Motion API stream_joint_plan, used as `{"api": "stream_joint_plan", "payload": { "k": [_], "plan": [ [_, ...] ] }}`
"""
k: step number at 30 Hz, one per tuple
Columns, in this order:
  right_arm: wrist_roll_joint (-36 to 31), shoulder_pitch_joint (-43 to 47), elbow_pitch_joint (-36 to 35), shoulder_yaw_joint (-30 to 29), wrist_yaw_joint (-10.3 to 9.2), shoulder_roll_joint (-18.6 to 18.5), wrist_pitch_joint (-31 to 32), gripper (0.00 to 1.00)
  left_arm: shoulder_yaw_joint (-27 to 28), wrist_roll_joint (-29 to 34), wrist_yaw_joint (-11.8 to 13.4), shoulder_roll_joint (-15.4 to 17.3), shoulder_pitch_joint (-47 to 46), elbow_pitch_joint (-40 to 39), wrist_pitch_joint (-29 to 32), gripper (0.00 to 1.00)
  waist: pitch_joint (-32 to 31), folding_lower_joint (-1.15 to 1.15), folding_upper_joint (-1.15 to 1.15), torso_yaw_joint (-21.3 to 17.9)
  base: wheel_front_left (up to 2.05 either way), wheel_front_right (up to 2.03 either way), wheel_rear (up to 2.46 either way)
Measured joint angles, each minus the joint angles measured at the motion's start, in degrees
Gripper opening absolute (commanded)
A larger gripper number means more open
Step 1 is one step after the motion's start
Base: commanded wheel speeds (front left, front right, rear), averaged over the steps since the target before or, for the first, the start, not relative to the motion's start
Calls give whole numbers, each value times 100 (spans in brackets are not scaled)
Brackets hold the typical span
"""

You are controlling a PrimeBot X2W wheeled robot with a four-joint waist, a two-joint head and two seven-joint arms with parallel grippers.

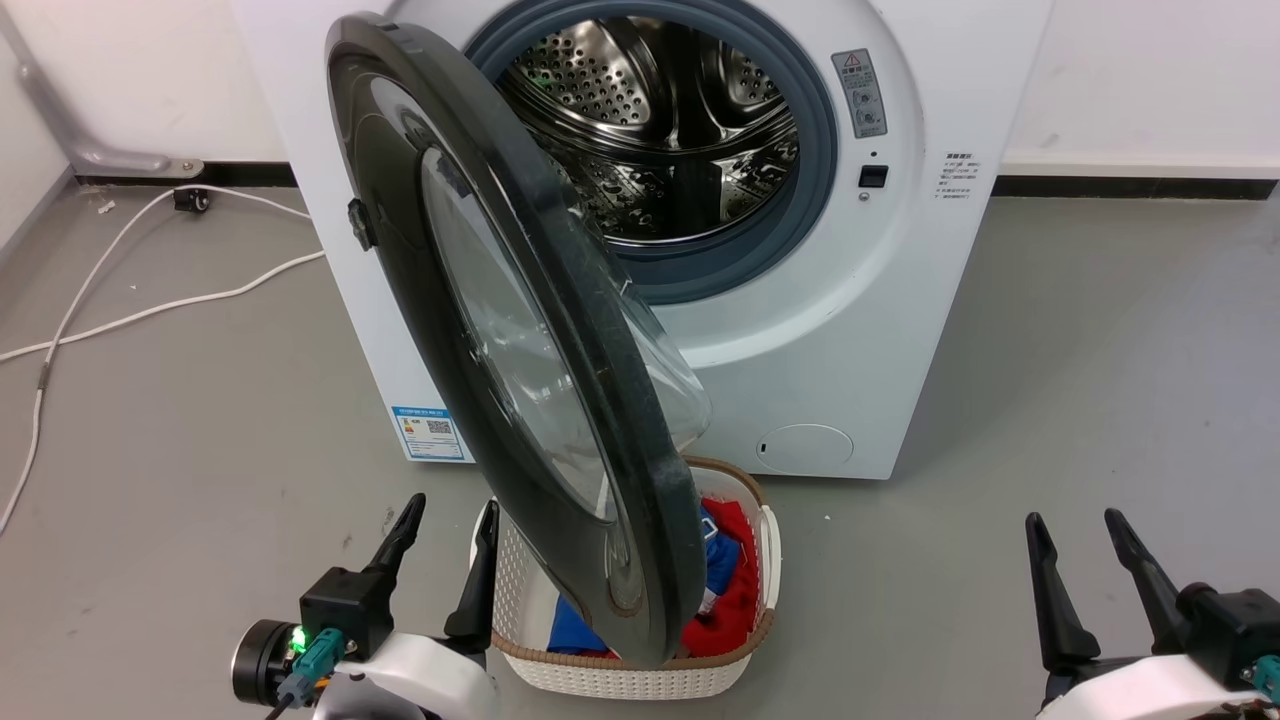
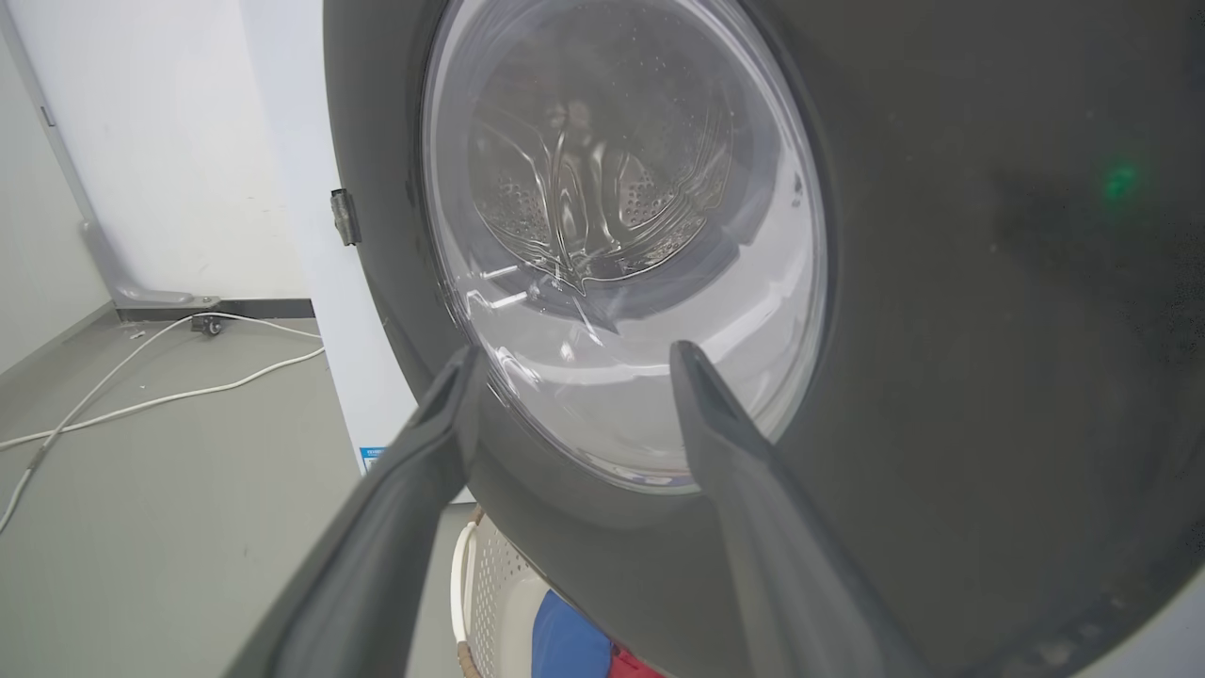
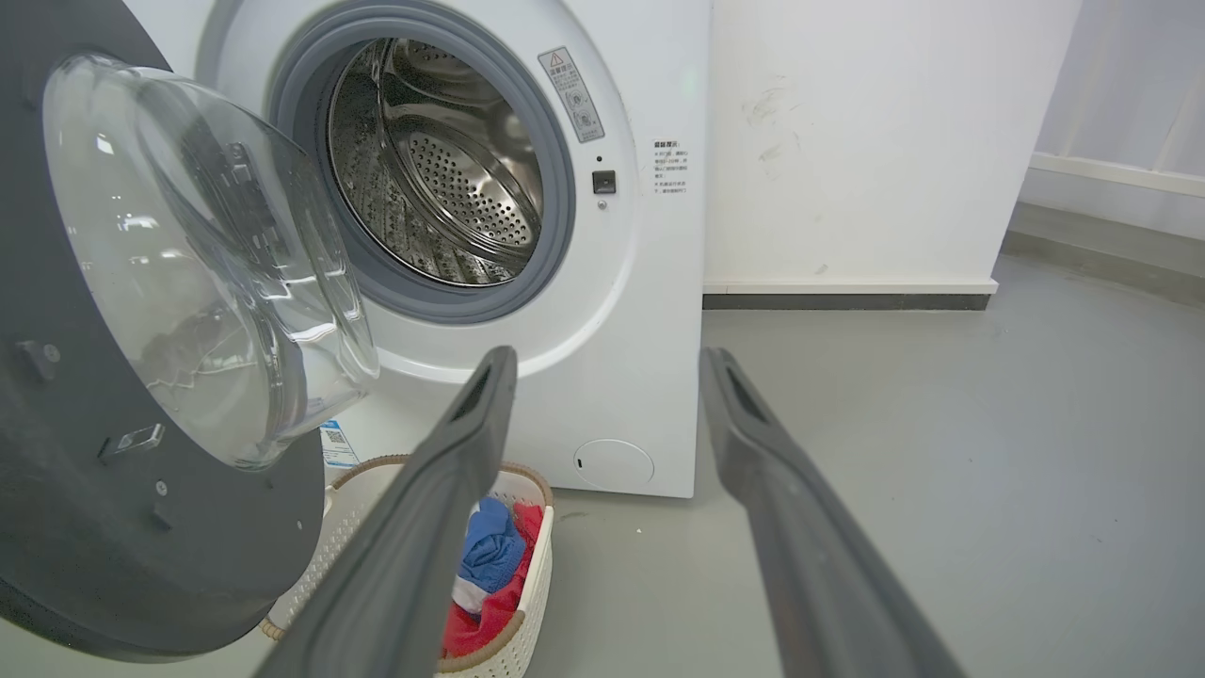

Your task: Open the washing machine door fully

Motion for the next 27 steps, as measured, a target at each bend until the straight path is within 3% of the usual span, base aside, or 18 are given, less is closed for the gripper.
{"api": "stream_joint_plan", "payload": {
  "k": [23,25,26,27],
  "plan": [
    [-11,4,158,40,0,45,4,100,-13,-146,123,15,1,83,0,100,-32,0,0,-85,0,0,0],
    [-44,4,166,51,0,40,4,100,-23,-154,123,15,0,89,0,34,-34,0,0,-90,0,0,0],
    [-45,4,171,55,0,40,4,100,-32,-160,122,18,-1,91,0,11,-36,0,0,-94,0,0,0],
    [-44,4,177,55,0,40,4,100,-41,-160,122,23,-4,91,0,0,-37,0,0,-97,0,0,0]
  ]
}}
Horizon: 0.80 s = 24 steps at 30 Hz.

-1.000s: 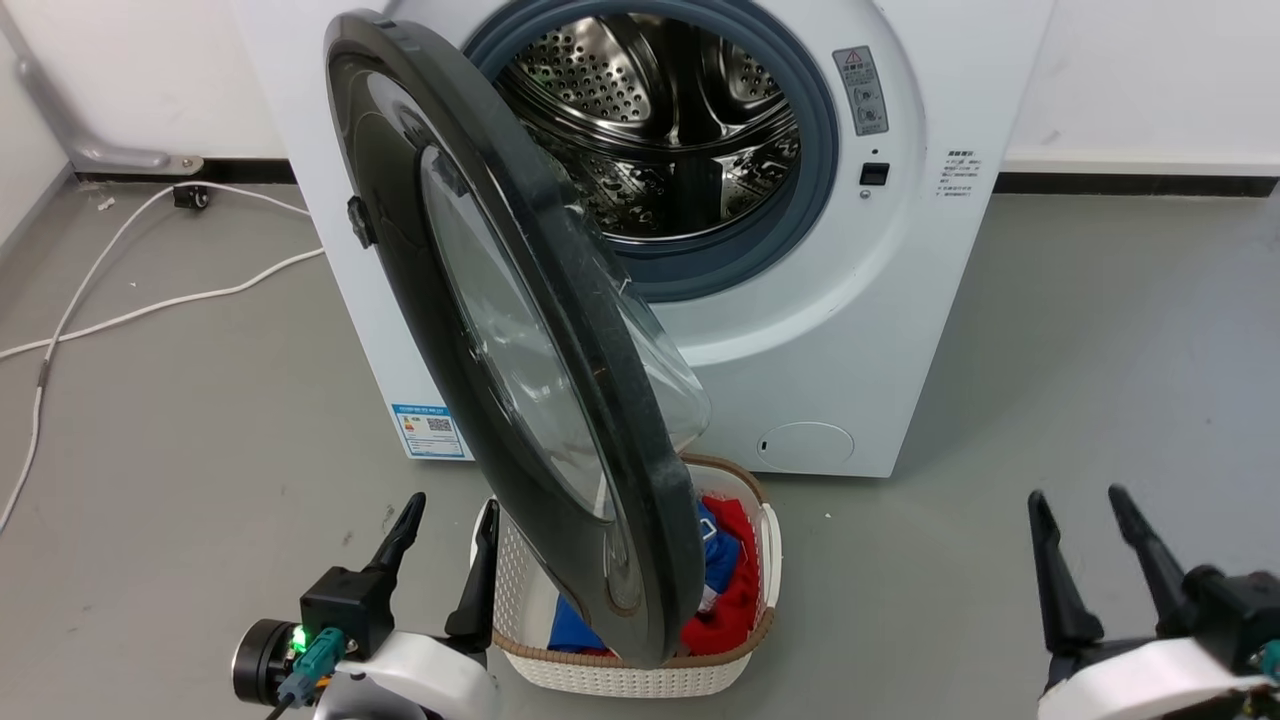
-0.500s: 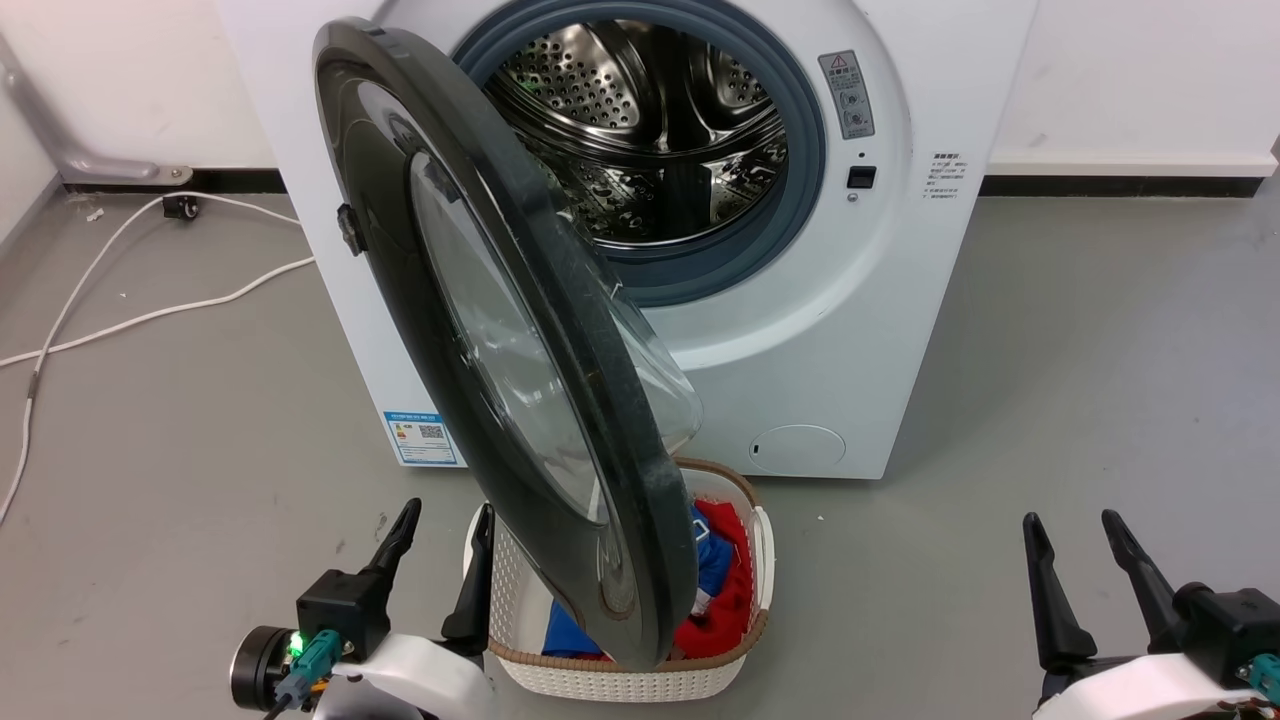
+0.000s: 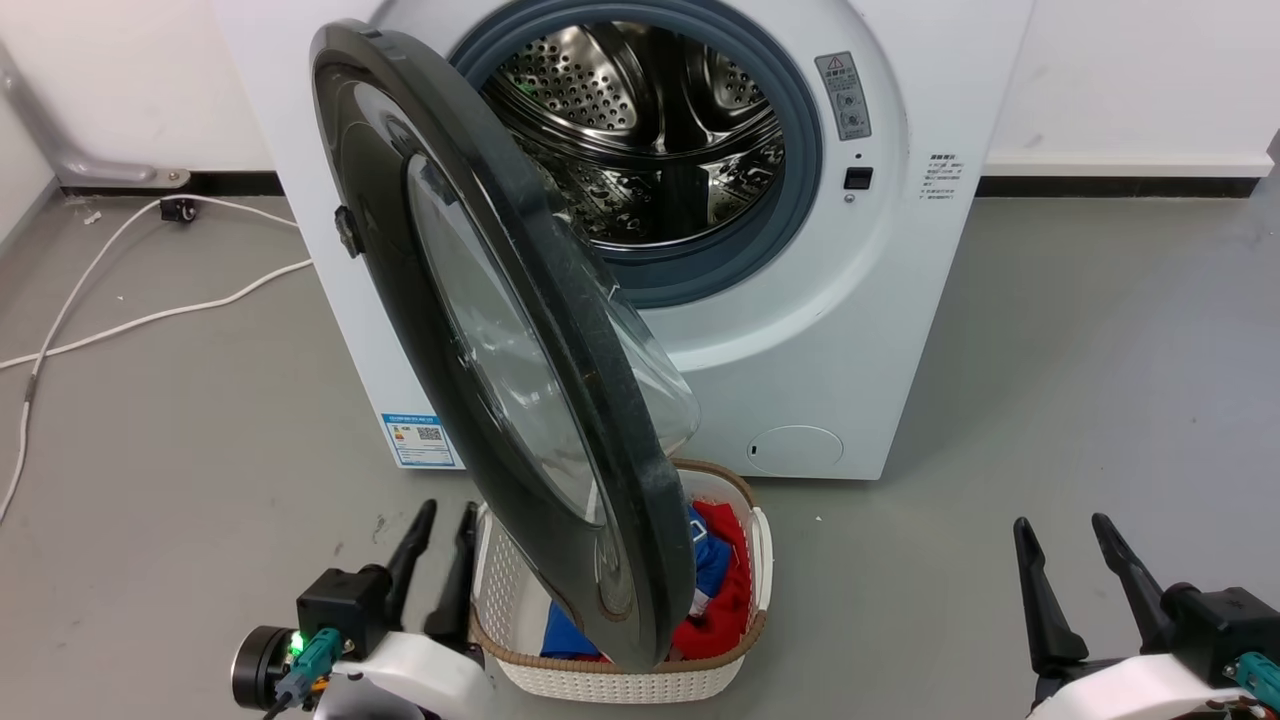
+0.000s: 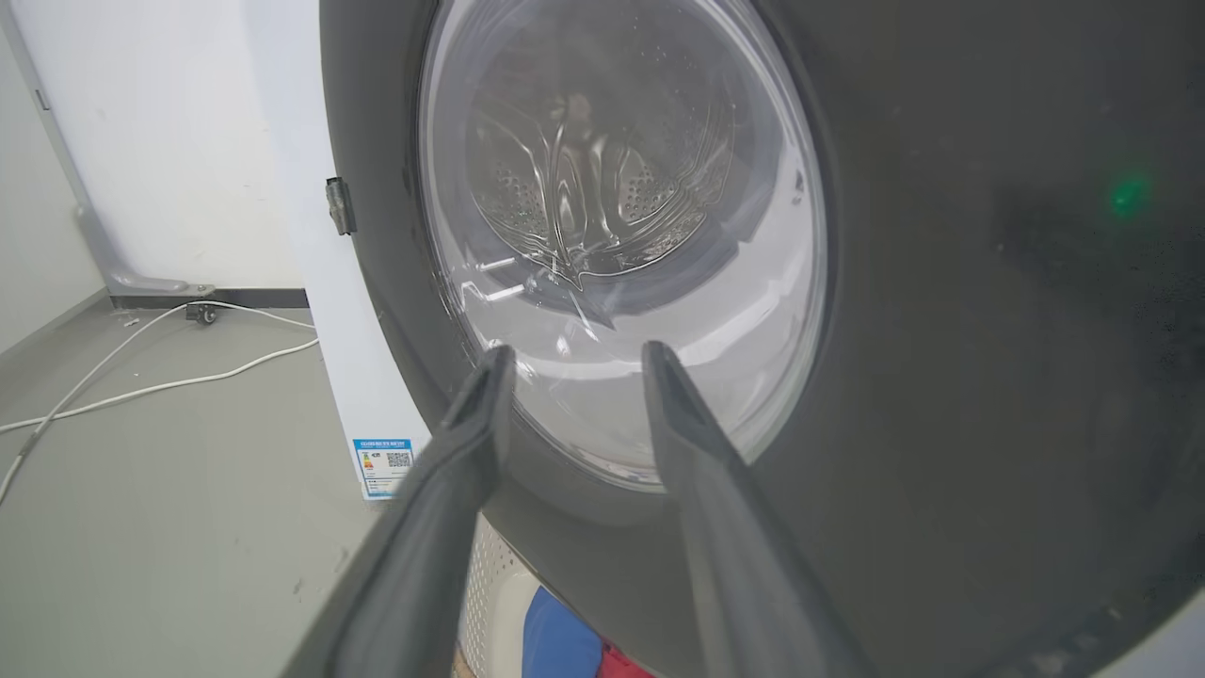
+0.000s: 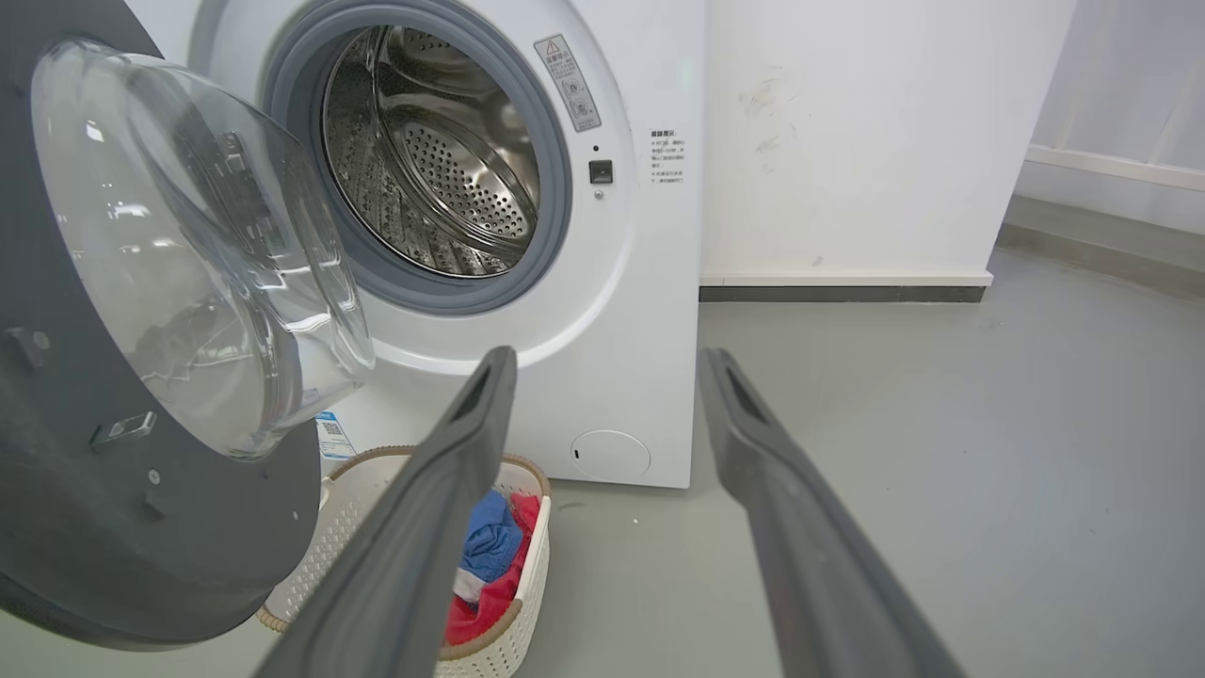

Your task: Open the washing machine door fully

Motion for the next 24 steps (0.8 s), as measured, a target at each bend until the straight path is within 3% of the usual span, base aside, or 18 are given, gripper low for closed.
{"api": "stream_joint_plan", "payload": {
  "k": [8,17,24],
  "plan": [
    [2,-20,60,24,0,1,-1,100,2,-16,63,35,-137,-165,2,0,-15,0,0,-11,0,0,0],
    [-26,-34,81,24,0,1,-34,100,144,-81,338,54,-656,-1516,292,0,-66,0,0,23,0,0,0],
    [-97,-36,62,38,0,-45,-34,100,-191,9,446,-129,-1128,-2973,539,0,-75,0,0,25,0,0,0]
  ]
}}
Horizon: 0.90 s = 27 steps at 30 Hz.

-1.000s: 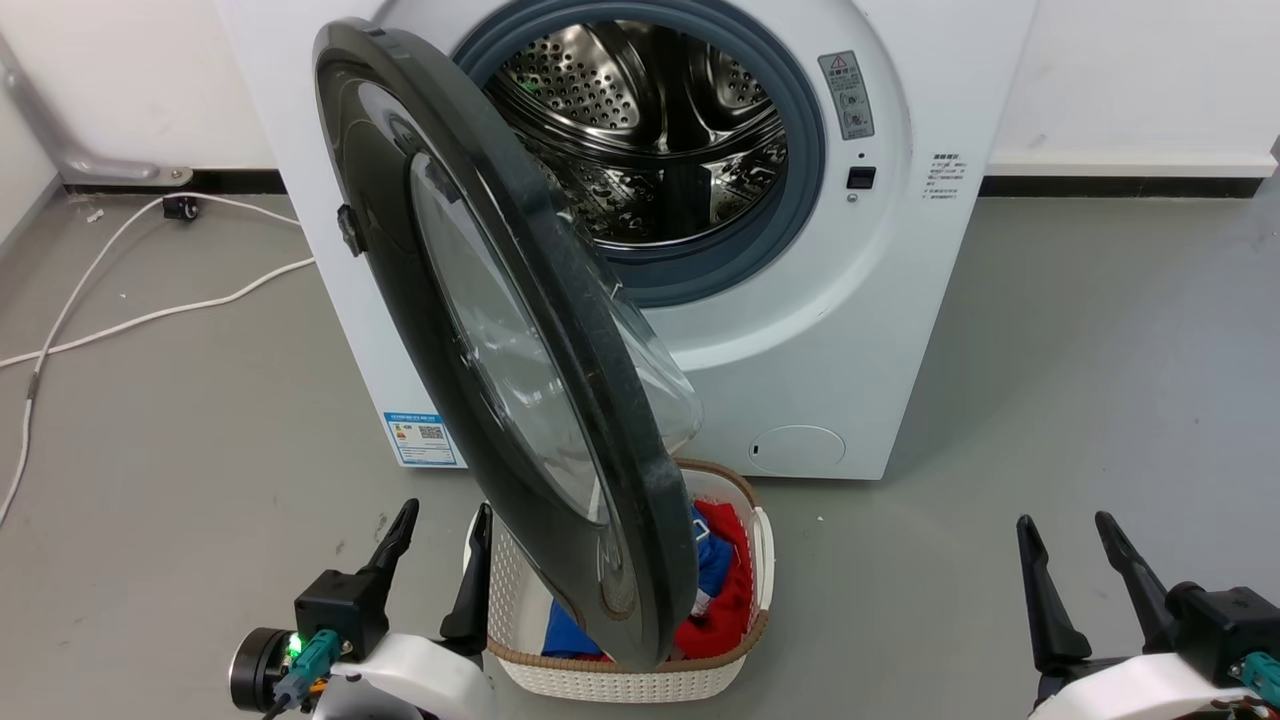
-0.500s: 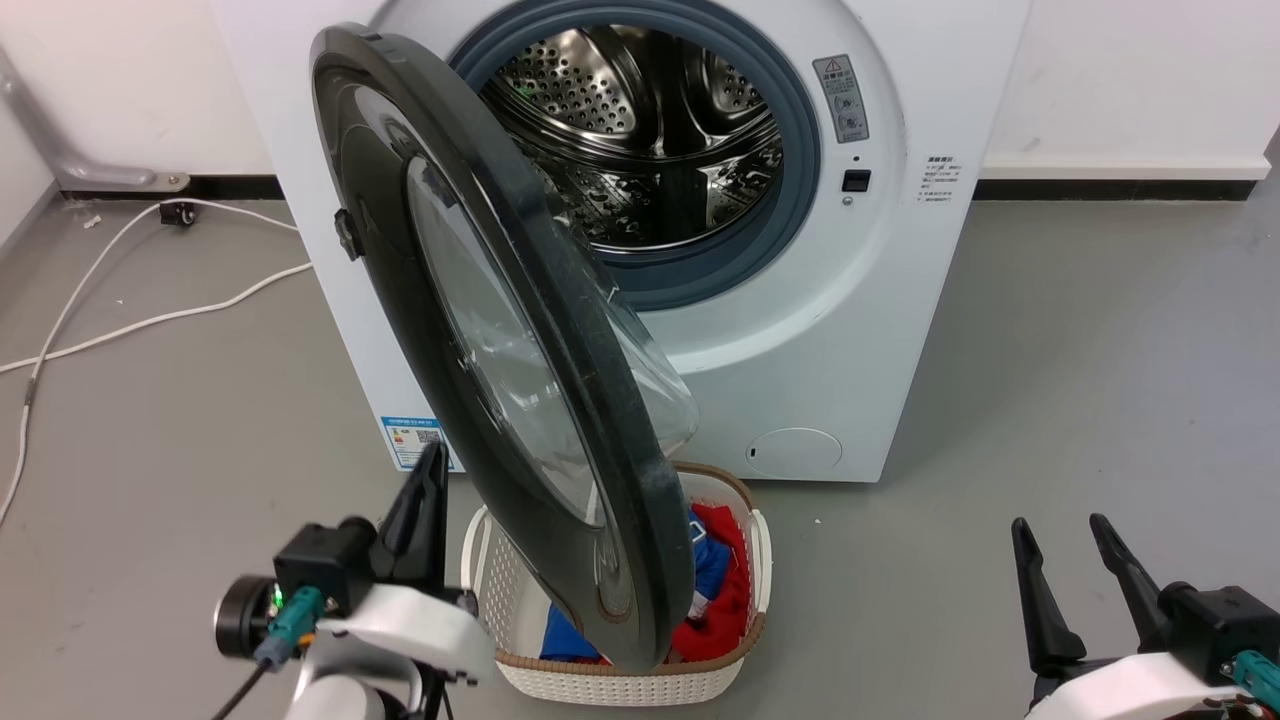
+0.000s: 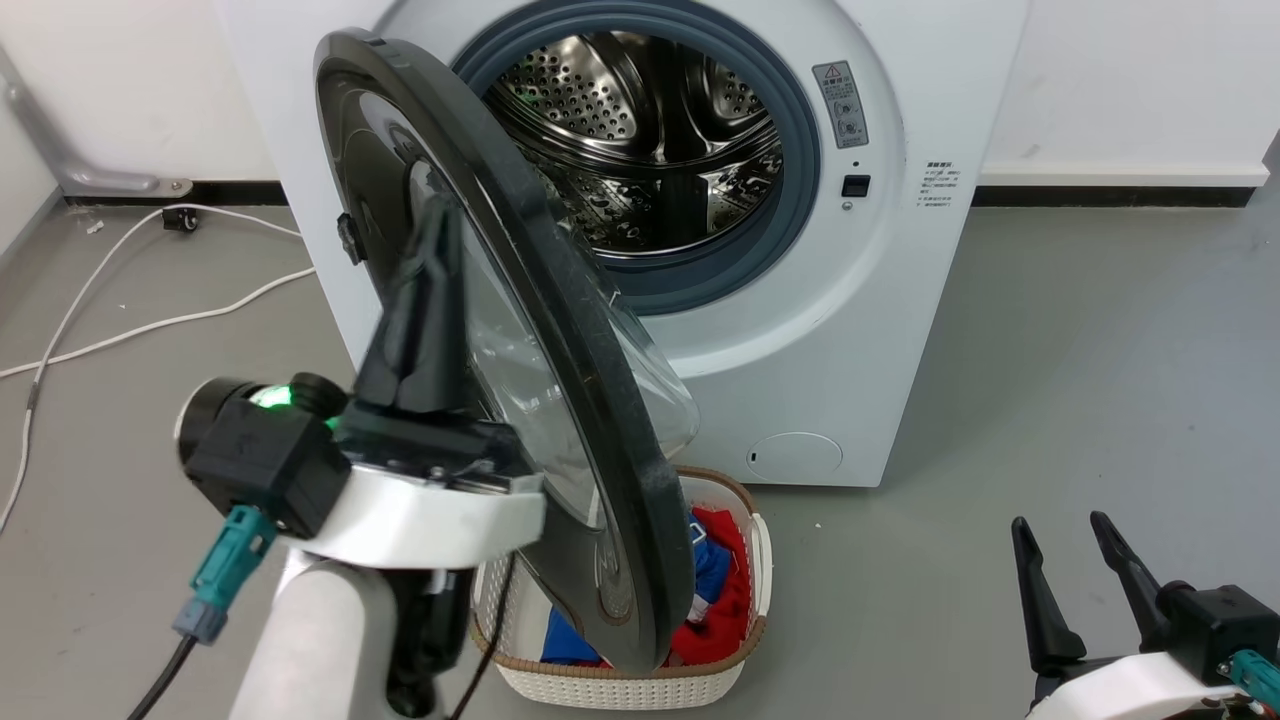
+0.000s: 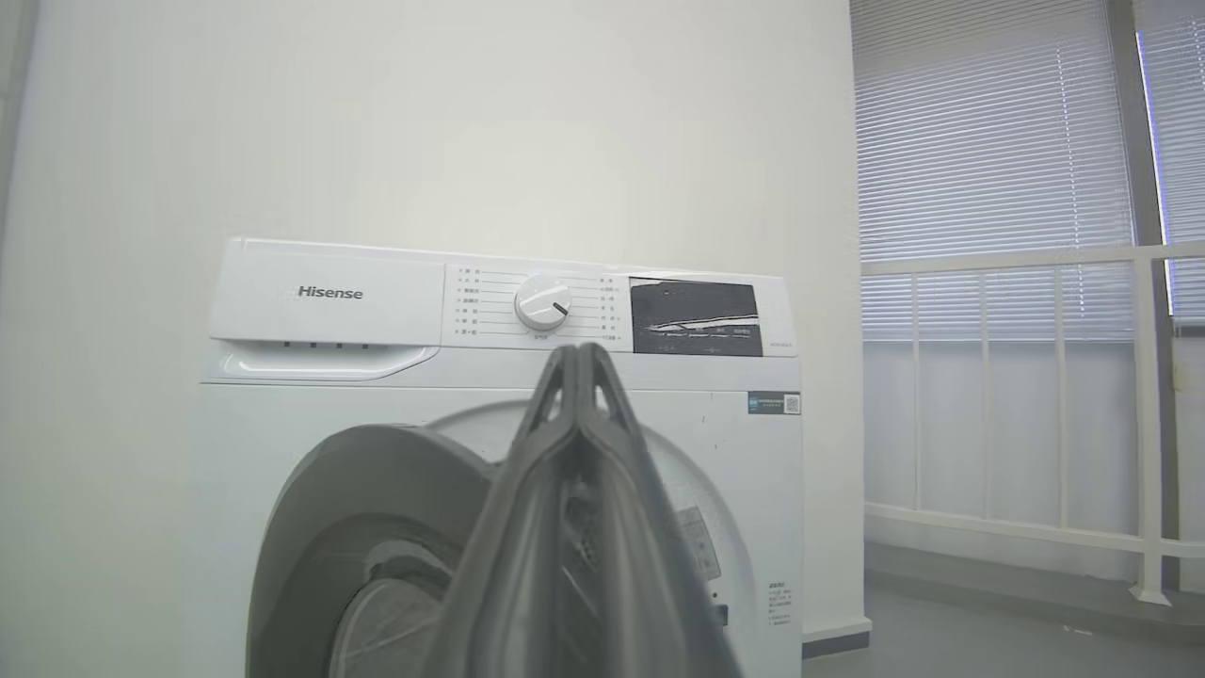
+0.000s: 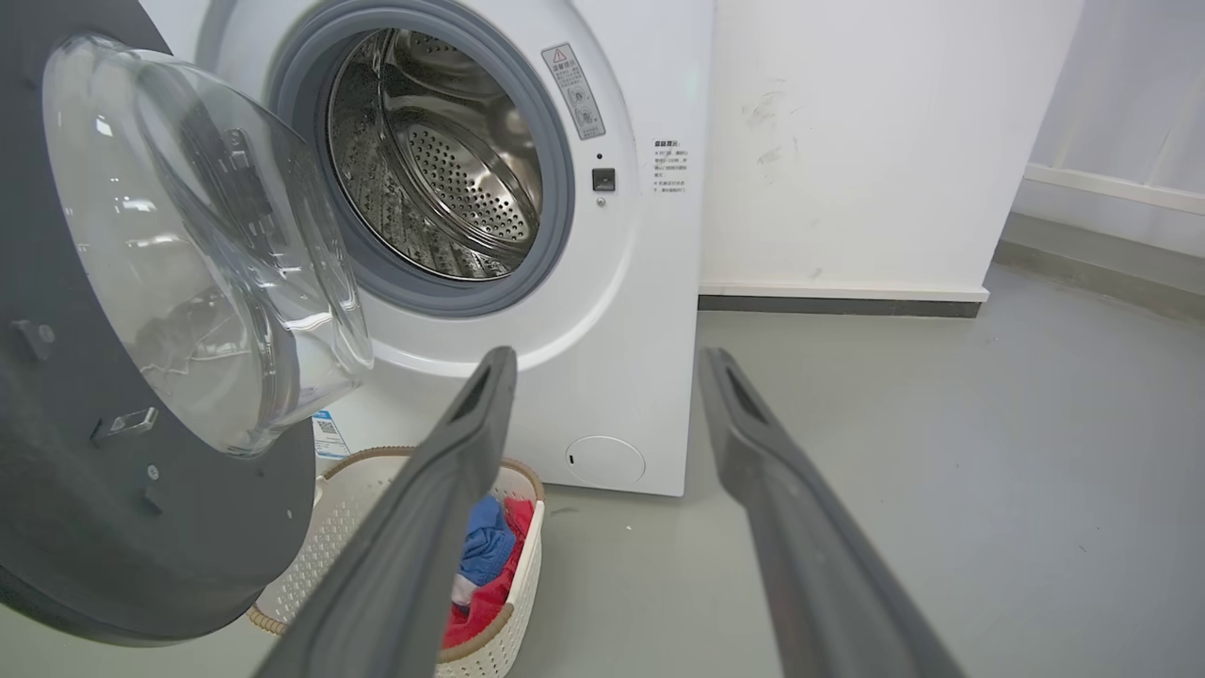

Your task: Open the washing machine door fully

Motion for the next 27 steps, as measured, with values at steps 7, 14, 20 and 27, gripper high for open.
{"api": "stream_joint_plan", "payload": {
  "k": [7,14,20,27],
  "plan": [
    [-4,-1,-31,4,0,-19,10,100,-851,-220,-156,-180,-127,-545,412,0,3,0,0,-38,0,0,0],
    [-65,0,-54,16,0,-67,41,100,-1897,-611,-249,-276,-32,-410,1017,0,6,0,0,-77,0,0,0],
    [-87,-2,-55,-4,0,-93,59,100,-2549,-897,-242,-288,292,82,1581,0,24,0,0,-99,0,0,0],
    [-87,-48,-41,-1,0,-86,58,100,-2748,-989,-114,-291,574,1031,1730,0,81,0,0,-121,0,0,0]
  ]
}}
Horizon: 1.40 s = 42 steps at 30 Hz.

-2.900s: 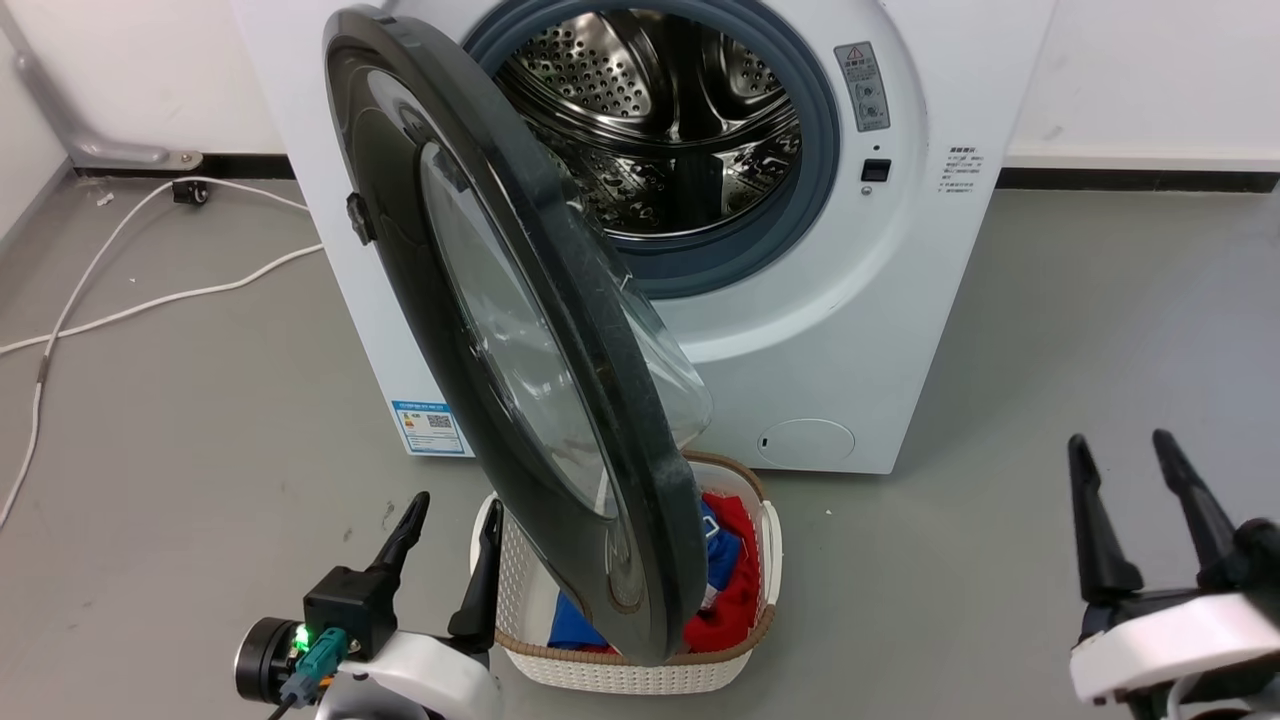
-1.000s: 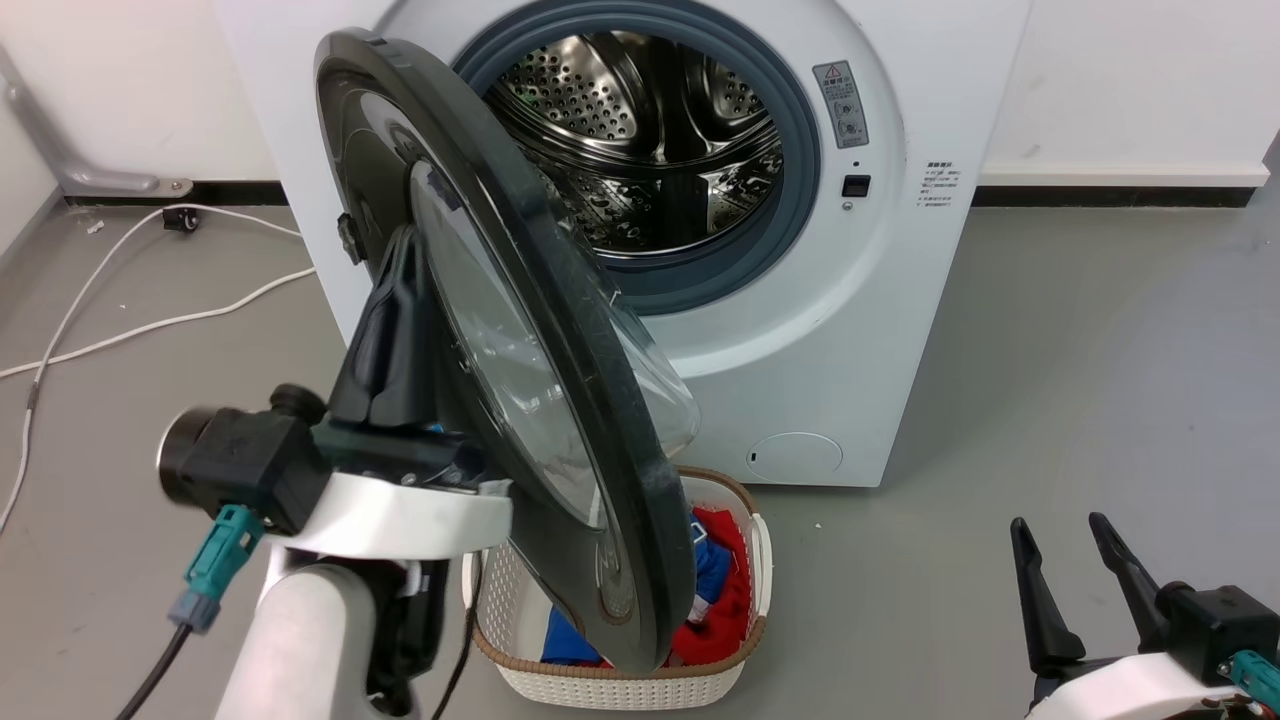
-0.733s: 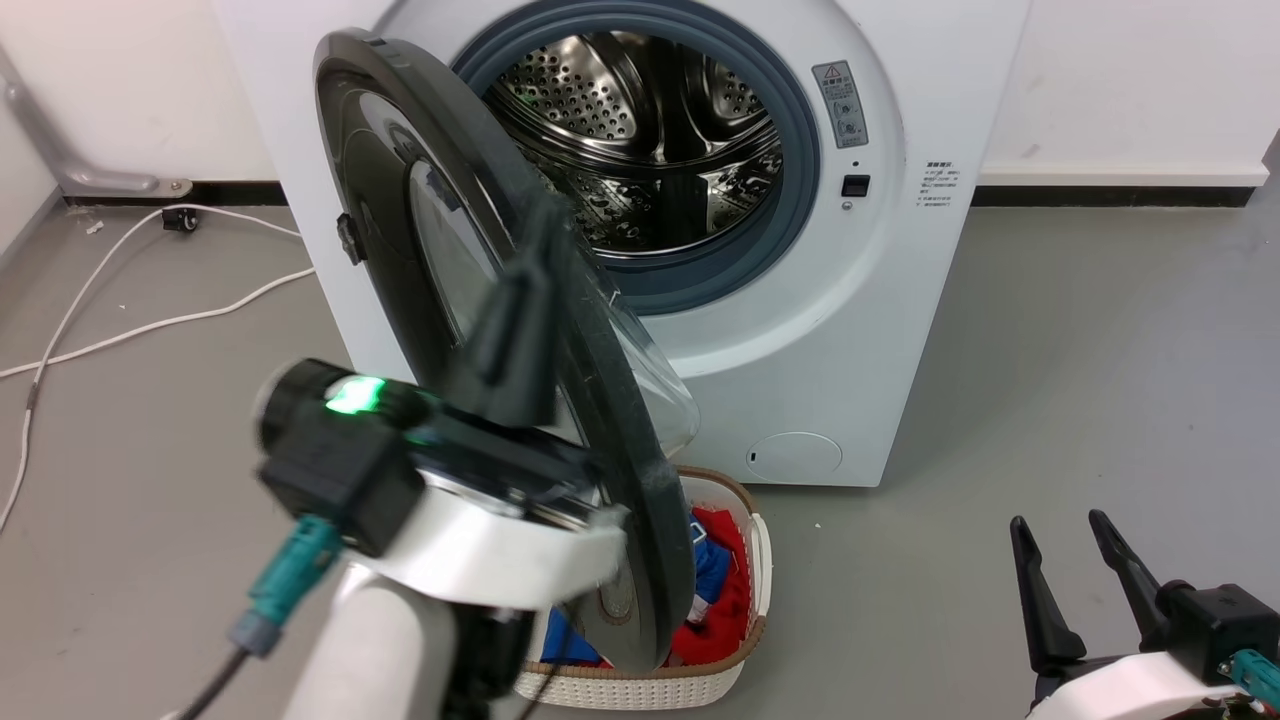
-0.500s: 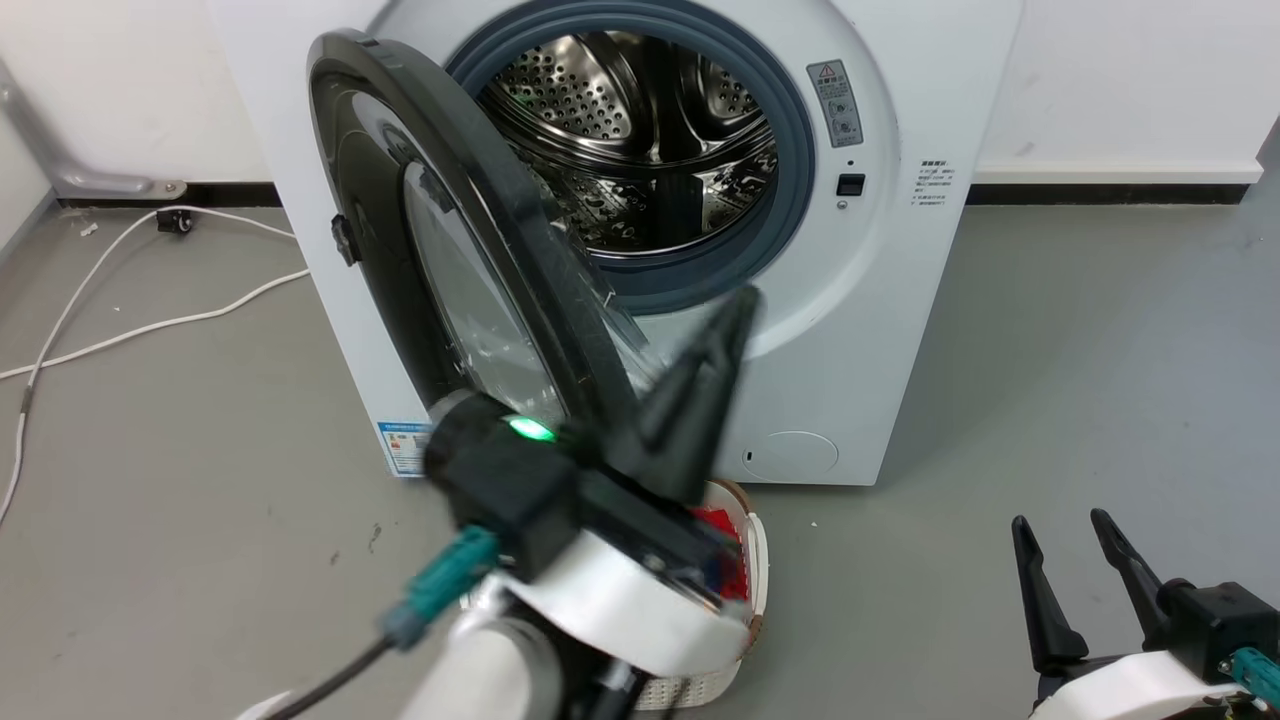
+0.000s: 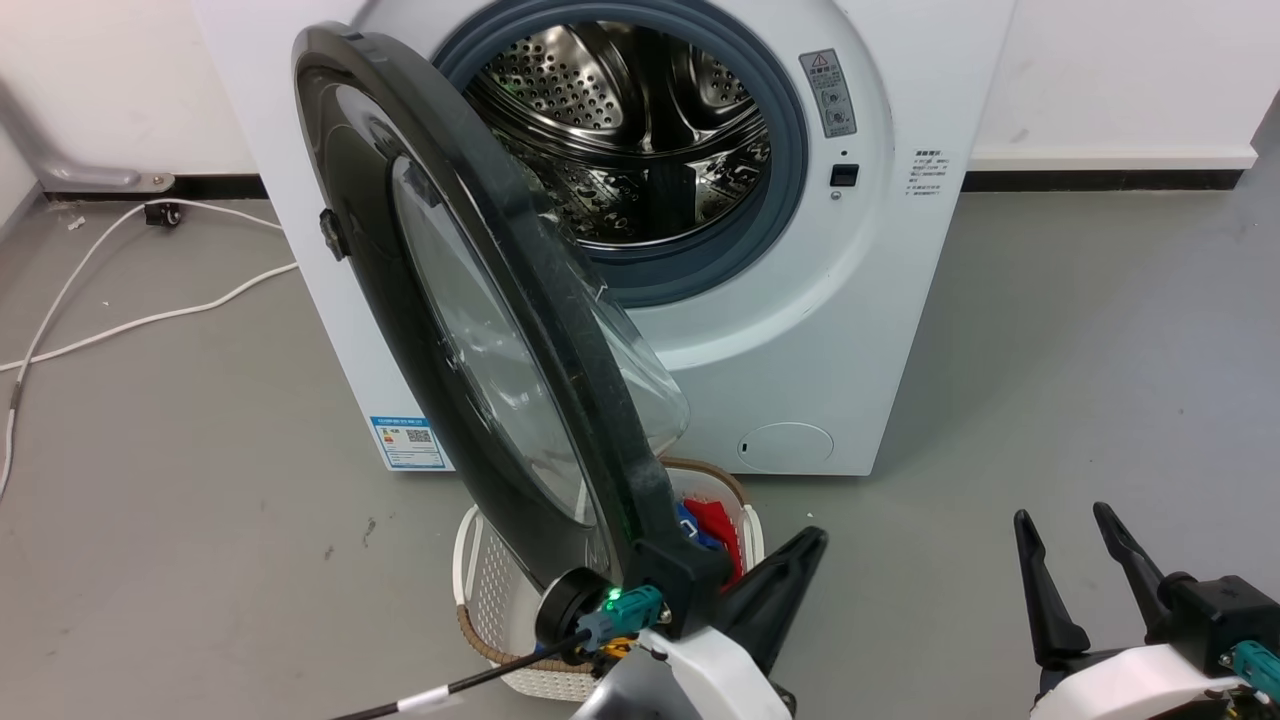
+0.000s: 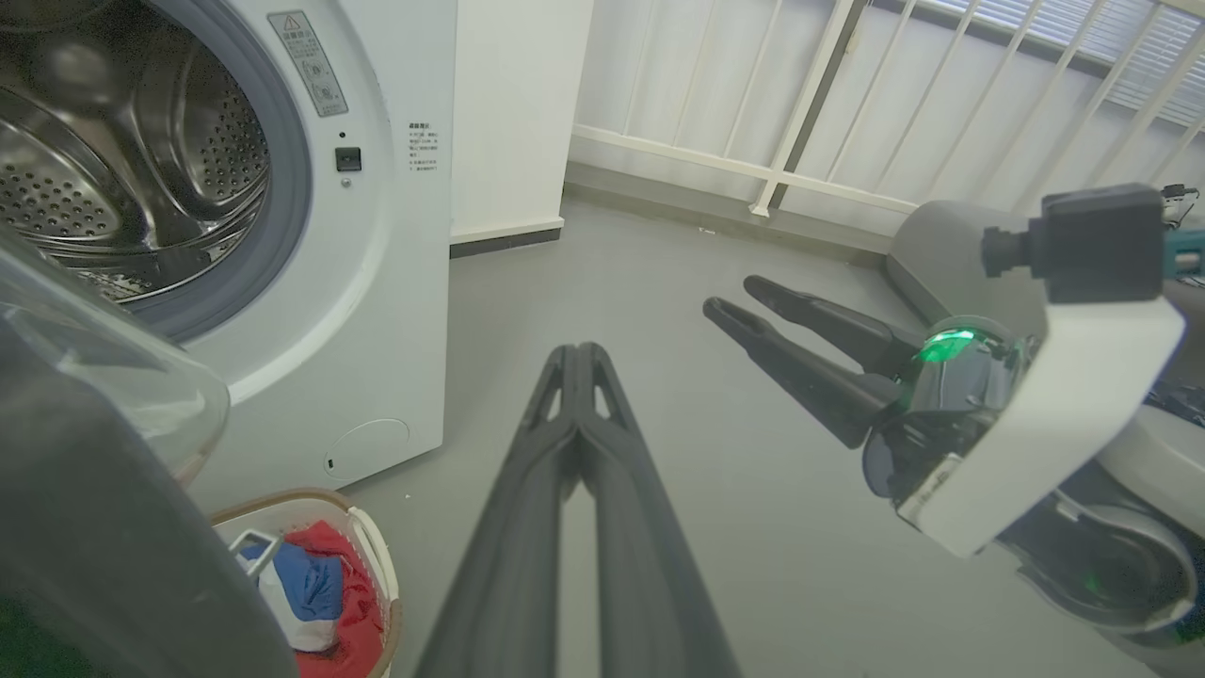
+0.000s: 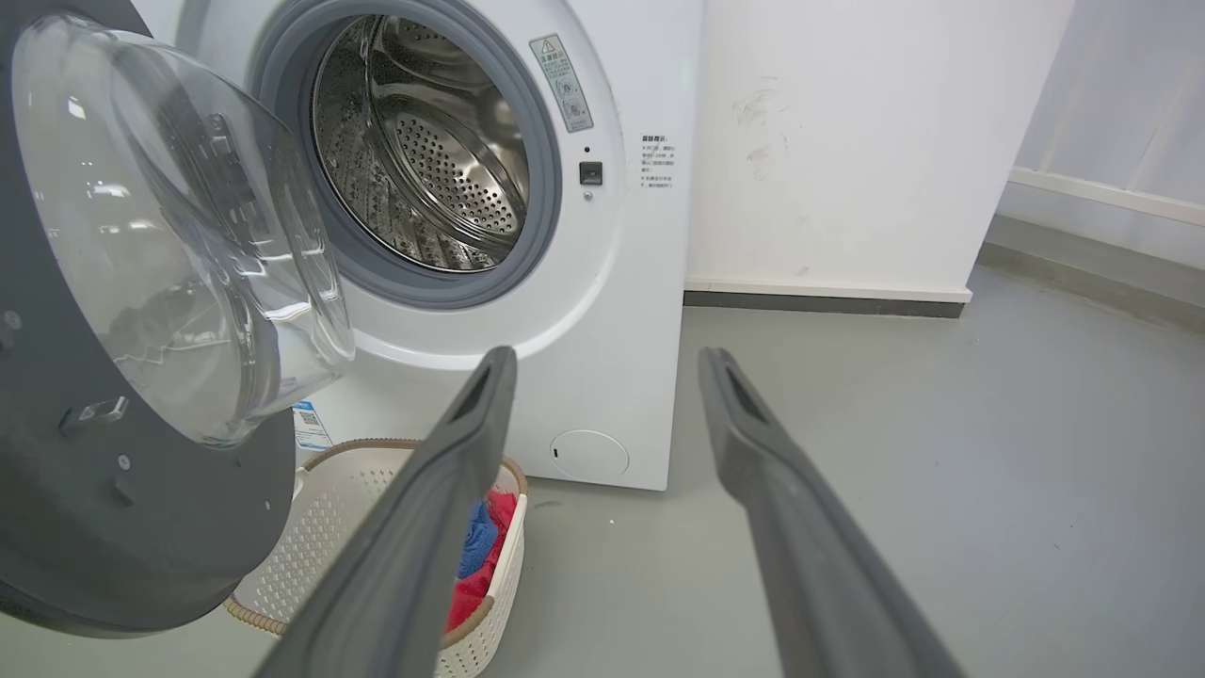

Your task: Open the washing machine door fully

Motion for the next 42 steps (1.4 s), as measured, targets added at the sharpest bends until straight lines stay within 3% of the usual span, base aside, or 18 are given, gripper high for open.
{"api": "stream_joint_plan", "payload": {
  "k": [8,19,33,42],
  "plan": [
    [9,-22,58,24,0,33,-7,100,242,-40,193,2,-4,879,-247,0,35,0,0,-38,0,0,0],
    [43,-24,86,5,0,75,-7,100,584,-200,387,51,-2,1352,-614,0,51,0,0,-1,0,0,0],
    [120,-31,92,109,0,105,-101,100,583,-204,435,207,161,1163,-789,0,44,0,0,237,0,0,0],
    [140,-31,121,110,0,127,-131,100,670,-213,634,377,413,716,-818,0,65,0,0,601,0,0,0]
  ]
}}
